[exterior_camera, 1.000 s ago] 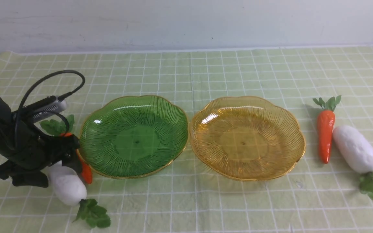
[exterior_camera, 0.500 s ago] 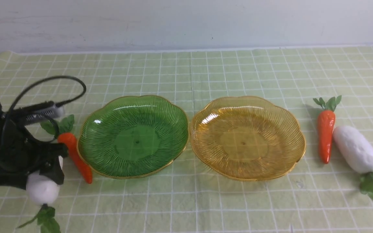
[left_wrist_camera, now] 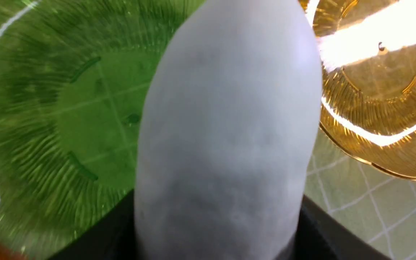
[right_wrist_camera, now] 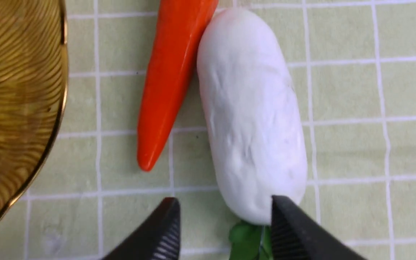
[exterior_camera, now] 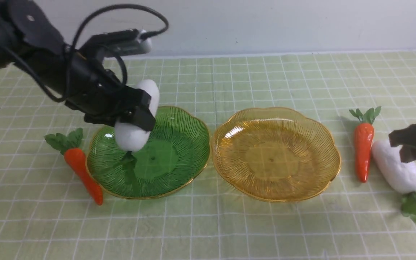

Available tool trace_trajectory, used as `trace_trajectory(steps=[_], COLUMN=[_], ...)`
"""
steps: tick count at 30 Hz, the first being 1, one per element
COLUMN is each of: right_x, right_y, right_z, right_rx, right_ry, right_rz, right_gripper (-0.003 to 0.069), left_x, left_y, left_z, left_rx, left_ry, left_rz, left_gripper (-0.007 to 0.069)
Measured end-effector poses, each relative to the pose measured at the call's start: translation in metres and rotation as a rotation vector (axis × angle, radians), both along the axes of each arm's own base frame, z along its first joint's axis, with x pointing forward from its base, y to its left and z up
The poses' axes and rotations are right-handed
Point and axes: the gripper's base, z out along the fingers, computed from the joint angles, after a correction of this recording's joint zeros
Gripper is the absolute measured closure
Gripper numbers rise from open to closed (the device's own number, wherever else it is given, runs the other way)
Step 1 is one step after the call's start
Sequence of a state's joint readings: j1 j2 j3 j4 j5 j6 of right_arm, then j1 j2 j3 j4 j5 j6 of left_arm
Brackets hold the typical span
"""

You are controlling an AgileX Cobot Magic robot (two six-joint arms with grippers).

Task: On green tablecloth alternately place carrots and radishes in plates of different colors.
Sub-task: 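Pick up the white radish and place it in the left plate, then place the white radish onto the plate beside the other radish with the right gripper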

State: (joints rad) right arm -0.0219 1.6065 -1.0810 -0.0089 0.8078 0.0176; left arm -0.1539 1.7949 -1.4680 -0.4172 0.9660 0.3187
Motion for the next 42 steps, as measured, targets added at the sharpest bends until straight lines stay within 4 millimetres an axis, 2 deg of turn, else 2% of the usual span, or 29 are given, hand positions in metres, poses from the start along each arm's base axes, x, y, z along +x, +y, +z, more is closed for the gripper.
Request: trace_trajectory(steps=[1, 2, 3, 4, 5, 8, 9, 12, 13, 14, 16, 18, 19, 20, 22, 23, 24, 25, 26, 29, 31, 33, 35, 36, 37, 40, 41, 42], right_x=[0.011, 0.012, 0.016, 0.026, 0.031, 0.040, 0.045, 0.051, 0.051, 0.051, 0.050, 0.045, 0.043, 0.042, 0.033, 0.032, 0.029, 0.021, 0.016, 0.009, 0.007, 0.010, 0.016, 0.017, 0.026, 0.040, 0.052, 0.056], right_y=[-0.001, -0.001, -0.002, -0.003, -0.004, -0.006, -0.007, -0.008, -0.008, -0.008, -0.008, -0.008, -0.008, -0.008, -0.003, -0.002, 0.001, 0.012, 0.024, 0.058, 0.095, 0.123, 0.153, 0.159, 0.183, 0.208, 0.222, 0.227], right_z=[-0.013, -0.011, -0.018, -0.029, -0.037, -0.051, -0.059, -0.072, -0.075, -0.075, -0.075, -0.065, -0.059, -0.057, -0.024, -0.021, -0.009, 0.016, 0.033, 0.061, 0.073, 0.076, 0.075, 0.073, 0.067, 0.058, 0.048, 0.040], right_rx=[-0.015, -0.017, -0.027, -0.044, -0.052, -0.073, -0.080, -0.081, -0.080, -0.080, -0.080, -0.082, -0.078, -0.076, -0.020, -0.014, 0.010, 0.063, 0.112, 0.241, 0.368, 0.440, 0.499, 0.509, 0.545, 0.583, 0.611, 0.617], right_ry=[0.026, 0.019, 0.033, 0.055, 0.070, 0.100, 0.114, 0.143, 0.150, 0.156, 0.165, 0.202, 0.205, 0.205, 0.152, 0.145, 0.111, 0.035, -0.026, -0.153, -0.218, -0.238, -0.241, -0.235, -0.222, -0.205, -0.185, -0.169], right_rz=[0.008, 0.009, 0.015, 0.025, 0.030, 0.043, 0.037, 0.021, 0.018, 0.016, 0.014, 0.002, -0.005, -0.006, -0.032, -0.032, -0.028, -0.004, 0.028, 0.113, 0.188, 0.255, 0.326, 0.336, 0.379, 0.408, 0.408, 0.407], right_gripper=[0.0211, 0.0200, 0.0156, 0.0081, 0.0044, -0.0002, -0.0013, 0.0043, 0.0095, 0.0178, 0.0195, 0.0179, 0.0179, 0.0179, 0.0179, 0.0179, 0.0179, 0.0179, 0.0179, 0.0179, 0.0179, 0.0179, 0.0179, 0.0179, 0.0179, 0.0179, 0.0179, 0.0179], left_x=[0.006, 0.008, 0.011, 0.017, 0.021, 0.027, 0.030, 0.033, 0.034, 0.035, 0.037, 0.041, 0.041, 0.042, 0.040, 0.040, 0.039, 0.035, 0.032, 0.026, 0.019, 0.014, 0.010, 0.010, 0.009, 0.011, 0.013, 0.014], left_y=[-0.004, -0.004, -0.005, -0.005, -0.006, -0.005, -0.005, -0.004, -0.003, -0.002, -0.001, 0.003, 0.006, 0.006, 0.018, 0.020, 0.026, 0.038, 0.048, 0.079, 0.108, 0.129, 0.142, 0.145, 0.152, 0.157, 0.159, 0.159], left_z=[-0.007, -0.011, -0.014, -0.024, -0.029, -0.039, -0.045, -0.046, -0.044, -0.039, -0.033, -0.011, -0.004, -0.002, 0.024, 0.028, 0.034, 0.045, 0.049, 0.051, 0.040, 0.028, 0.018, 0.015, 0.008, 0.000, -0.006, -0.008], left_rx=[0.014, 0.018, 0.022, 0.030, 0.038, 0.057, 0.071, 0.093, 0.102, 0.116, 0.130, 0.180, 0.210, 0.207, 0.288, 0.290, 0.305, 0.305, 0.300, 0.264, 0.197, 0.138, 0.075, 0.064, 0.038, 0.013, 0.007, 0.007], left_ry=[0.009, 0.016, 0.021, 0.040, 0.047, 0.062, 0.071, 0.065, 0.061, 0.059, 0.060, 0.051, 0.050, 0.045, 0.025, 0.017, 0.007, -0.004, -0.001, 0.032, 0.100, 0.151, 0.192, 0.200, 0.212, 0.229, 0.235, 0.239], left_rz=[-0.018, -0.019, -0.021, -0.024, -0.025, -0.030, -0.033, -0.042, -0.045, -0.050, -0.049, -0.021, -0.009, -0.002, 0.058, 0.065, 0.089, 0.142, 0.177, 0.272, 0.357, 0.424, 0.475, 0.483, 0.511, 0.532, 0.541, 0.542], left_gripper=[0.0205, 0.0205, 0.0205, 0.0205, 0.0205, 0.0172, 0.0126, 0.0032, 0.0014, 0.0005, 0.0003, 0.0085, 0.0136, 0.0150, 0.0387, 0.0427, 0.0494, 0.0573, 0.0599, 0.0624, 0.0632, 0.0632, 0.0632, 0.0632, 0.0632, 0.0632, 0.0631, 0.0630])
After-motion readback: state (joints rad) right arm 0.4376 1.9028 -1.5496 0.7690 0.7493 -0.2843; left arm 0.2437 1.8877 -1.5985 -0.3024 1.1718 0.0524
